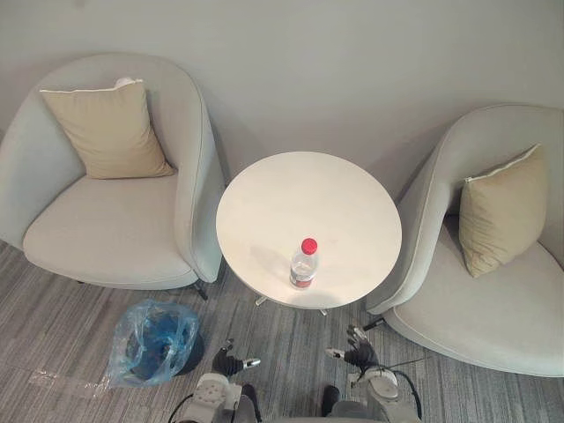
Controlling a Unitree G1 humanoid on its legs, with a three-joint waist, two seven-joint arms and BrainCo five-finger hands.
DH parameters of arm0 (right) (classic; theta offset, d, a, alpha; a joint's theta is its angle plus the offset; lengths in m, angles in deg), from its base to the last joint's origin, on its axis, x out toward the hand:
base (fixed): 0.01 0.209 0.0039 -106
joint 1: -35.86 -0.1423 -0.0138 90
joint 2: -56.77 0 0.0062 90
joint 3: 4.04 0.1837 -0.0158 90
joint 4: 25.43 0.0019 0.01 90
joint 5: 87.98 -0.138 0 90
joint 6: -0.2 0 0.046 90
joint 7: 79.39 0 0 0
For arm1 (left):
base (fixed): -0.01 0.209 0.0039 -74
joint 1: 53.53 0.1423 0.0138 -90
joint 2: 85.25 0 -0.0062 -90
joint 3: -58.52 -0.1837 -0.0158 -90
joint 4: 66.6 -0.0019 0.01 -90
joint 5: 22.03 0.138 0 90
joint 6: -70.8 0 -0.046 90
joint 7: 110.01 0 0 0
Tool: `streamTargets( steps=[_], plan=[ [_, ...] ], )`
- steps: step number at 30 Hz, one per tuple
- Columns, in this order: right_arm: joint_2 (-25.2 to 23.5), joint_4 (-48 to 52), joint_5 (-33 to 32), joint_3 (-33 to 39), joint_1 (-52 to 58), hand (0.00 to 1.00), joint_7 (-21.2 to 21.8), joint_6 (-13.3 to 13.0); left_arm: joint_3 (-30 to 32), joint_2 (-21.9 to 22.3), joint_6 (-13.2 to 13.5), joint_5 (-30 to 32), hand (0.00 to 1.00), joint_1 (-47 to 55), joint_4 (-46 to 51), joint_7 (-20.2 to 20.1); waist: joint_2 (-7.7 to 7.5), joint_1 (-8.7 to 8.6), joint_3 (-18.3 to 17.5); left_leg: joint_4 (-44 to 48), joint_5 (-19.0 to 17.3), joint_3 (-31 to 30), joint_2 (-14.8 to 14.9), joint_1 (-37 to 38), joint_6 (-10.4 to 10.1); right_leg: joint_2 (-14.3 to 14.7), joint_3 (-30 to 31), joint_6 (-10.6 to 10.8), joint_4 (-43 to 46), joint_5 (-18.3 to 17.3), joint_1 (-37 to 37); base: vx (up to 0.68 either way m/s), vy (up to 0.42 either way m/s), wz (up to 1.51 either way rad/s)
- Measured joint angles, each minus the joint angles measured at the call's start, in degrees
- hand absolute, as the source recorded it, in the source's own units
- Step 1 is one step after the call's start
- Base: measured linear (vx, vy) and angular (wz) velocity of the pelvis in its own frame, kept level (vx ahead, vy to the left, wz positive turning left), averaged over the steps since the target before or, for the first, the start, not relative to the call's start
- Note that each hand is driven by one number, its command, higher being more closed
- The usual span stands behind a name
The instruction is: Gather rubbish on tea table into small bin, then transfer packed bag to large trash can.
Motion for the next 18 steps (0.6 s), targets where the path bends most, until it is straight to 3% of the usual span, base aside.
streamTargets(
  steps=[8, 18],
  plan=[
    [1.01, 20.70, 7.39, -1.39, 6.75, 0.00, -2.51, -2.21, -0.99, 0.05, 0.07, 0.50, 0.00, 0.27, -0.05, 2.04, -0.42, -0.27, -0.31, -0.96, 0.11, -0.73, 0.18, 0.65, -0.07, 1.03, -0.86, -0.04, -2.52, 0.07, 1.75, 0.05, -0.020, 0.03],
    [1.73, 26.07, 18.01, -2.15, 7.50, 0.00, -5.88, -3.48, -2.22, 0.47, 0.78, 1.54, 0.00, 0.34, -0.01, 2.02, -0.54, -0.28, -0.43, -2.36, 1.40, -2.35, 0.71, 0.59, -0.73, 1.81, -1.96, -0.44, -3.05, 0.31, 2.00, -0.02, -0.032, 0.06]
  ],
)
